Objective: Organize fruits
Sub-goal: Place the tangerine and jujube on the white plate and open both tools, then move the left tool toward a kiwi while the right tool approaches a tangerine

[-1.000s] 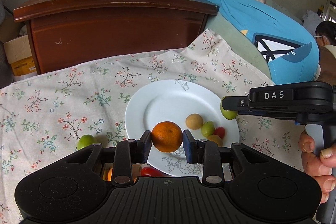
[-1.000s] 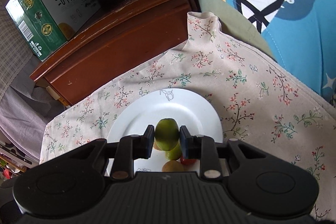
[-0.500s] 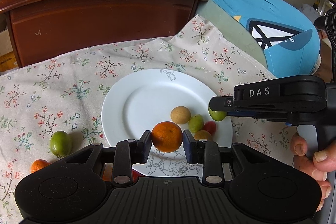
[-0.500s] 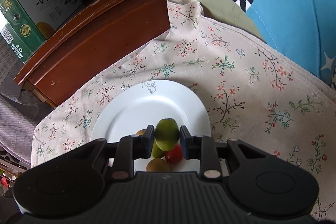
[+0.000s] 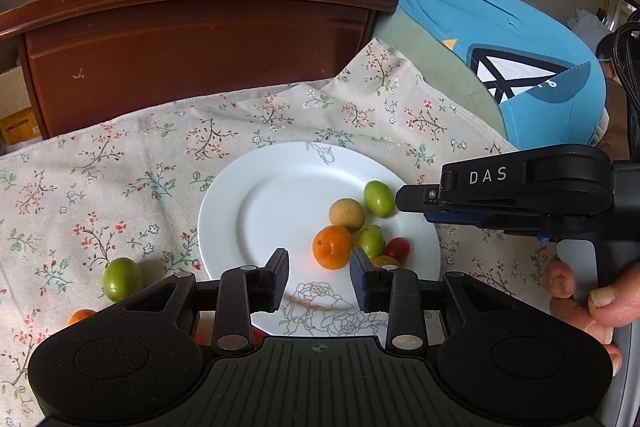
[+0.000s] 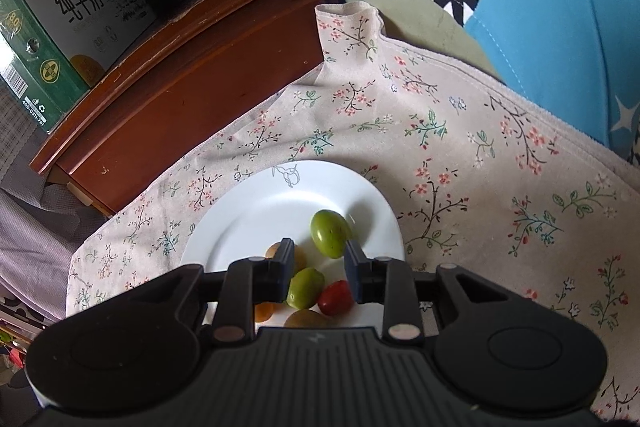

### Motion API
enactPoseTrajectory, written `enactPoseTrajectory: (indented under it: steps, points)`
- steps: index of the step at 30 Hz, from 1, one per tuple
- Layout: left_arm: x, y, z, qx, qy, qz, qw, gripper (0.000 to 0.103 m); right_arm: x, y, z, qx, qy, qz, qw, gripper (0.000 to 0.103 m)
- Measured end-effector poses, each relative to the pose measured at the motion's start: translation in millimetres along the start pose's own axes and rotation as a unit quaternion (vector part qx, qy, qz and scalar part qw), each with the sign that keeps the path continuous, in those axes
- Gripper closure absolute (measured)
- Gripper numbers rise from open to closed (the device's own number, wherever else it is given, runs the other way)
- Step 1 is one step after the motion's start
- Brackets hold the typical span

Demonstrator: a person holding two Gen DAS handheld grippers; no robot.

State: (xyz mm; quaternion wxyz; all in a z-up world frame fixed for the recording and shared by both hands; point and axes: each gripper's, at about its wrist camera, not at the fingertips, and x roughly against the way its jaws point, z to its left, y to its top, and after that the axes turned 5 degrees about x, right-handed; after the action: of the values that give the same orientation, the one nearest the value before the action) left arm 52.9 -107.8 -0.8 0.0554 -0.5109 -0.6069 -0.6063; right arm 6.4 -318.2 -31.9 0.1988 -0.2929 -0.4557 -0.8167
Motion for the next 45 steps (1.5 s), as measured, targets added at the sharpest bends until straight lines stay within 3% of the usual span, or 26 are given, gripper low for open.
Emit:
enactPoseTrajectory:
  steps: [2,5,20,27,37,45]
  points:
    - [6,2,2,0.001,0.004,-0.003,1.0,0.07,2,1,1,0.001,0.004,-0.001,1.0,0.074]
    - [19,5,7,0.005,0.016,-0.009,0.9998,0.057,5,1,5,0.005,0.012,-0.003,1.0,0.074]
    - [76,1,57,0.009,0.087,0.003,0.9962,0.056,20,-23,37,0.069,0.043,0.017,0.997,0.074]
    - [95,-14,67,0.021,0.085,-0.004,0.9961,0.055,26,-51,57,0.101,0.079,0.048,0.991,0.074]
    - [82,-44,72,-0.009,0.082,0.047,0.9955,0.055,19,-81,76,0.14,0.114,0.096,0.979,0.074]
    - [76,-61,68,-0.045,0.075,0.073,0.9935,0.055,4,-90,83,0.13,0.13,0.13,0.974,0.073]
